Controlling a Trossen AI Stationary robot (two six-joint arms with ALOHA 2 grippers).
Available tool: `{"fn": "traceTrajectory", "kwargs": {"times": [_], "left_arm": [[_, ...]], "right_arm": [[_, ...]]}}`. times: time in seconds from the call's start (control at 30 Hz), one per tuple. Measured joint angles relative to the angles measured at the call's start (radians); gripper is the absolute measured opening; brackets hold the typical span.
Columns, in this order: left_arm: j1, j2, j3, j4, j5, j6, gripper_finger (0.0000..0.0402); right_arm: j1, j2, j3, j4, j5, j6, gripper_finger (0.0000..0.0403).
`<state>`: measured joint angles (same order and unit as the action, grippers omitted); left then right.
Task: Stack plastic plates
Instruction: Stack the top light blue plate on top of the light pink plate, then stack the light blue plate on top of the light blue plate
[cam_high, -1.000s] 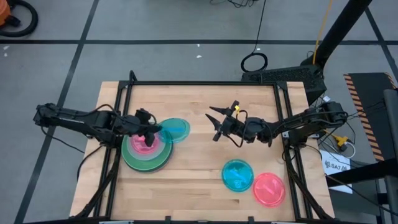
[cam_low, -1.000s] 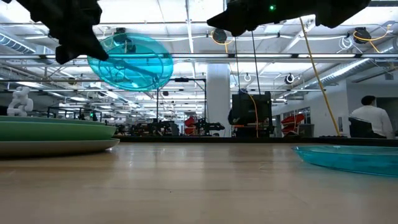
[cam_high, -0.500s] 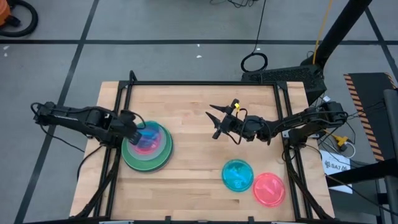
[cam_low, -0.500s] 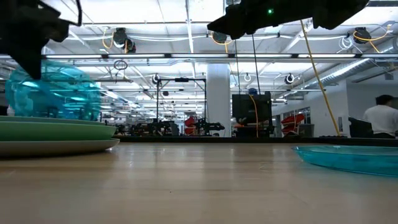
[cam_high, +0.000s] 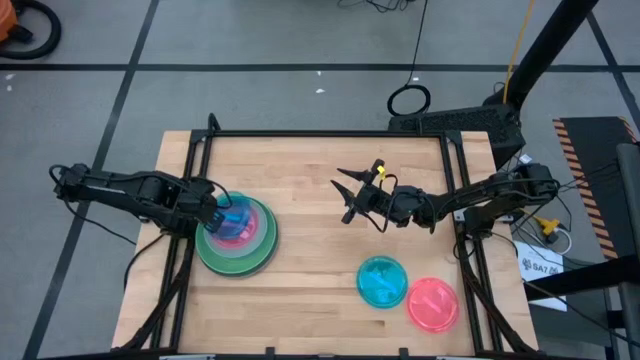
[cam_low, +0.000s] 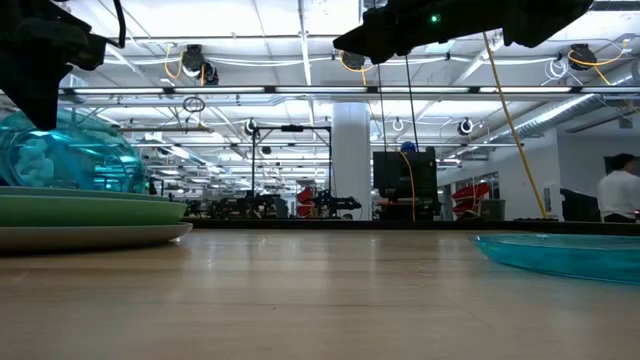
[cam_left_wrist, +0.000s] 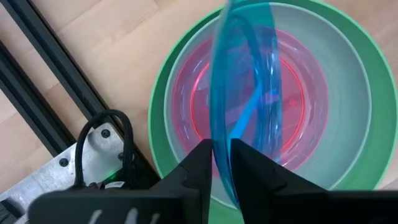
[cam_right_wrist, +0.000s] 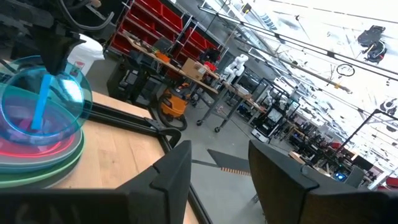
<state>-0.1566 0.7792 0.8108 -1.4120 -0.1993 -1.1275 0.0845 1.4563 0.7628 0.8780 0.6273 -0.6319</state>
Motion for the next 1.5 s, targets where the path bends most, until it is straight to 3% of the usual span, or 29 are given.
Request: {"fn": "traceTrajectory", "kwargs": {"times": [0.77, 1.17, 1.5], "left_arm": [[0.000, 0.000, 0.000, 0.001, 0.047, 0.018, 0.0075], [0.000, 0.000, 0.000, -0.028, 0.095, 0.025, 0.0151], [0.000, 0.000, 0.000, -0.043, 0.078, -0.008, 0.0157]], "right_arm": [[0.000, 0.000, 0.000, -0.007, 0.000, 0.004, 0.0155], [0.000, 0.000, -0.001, -0.008, -0.001, 0.004, 0.0155], [0.000, 0.000, -0.001, -0.031, -0.001, 0.068, 0.0155]]}}
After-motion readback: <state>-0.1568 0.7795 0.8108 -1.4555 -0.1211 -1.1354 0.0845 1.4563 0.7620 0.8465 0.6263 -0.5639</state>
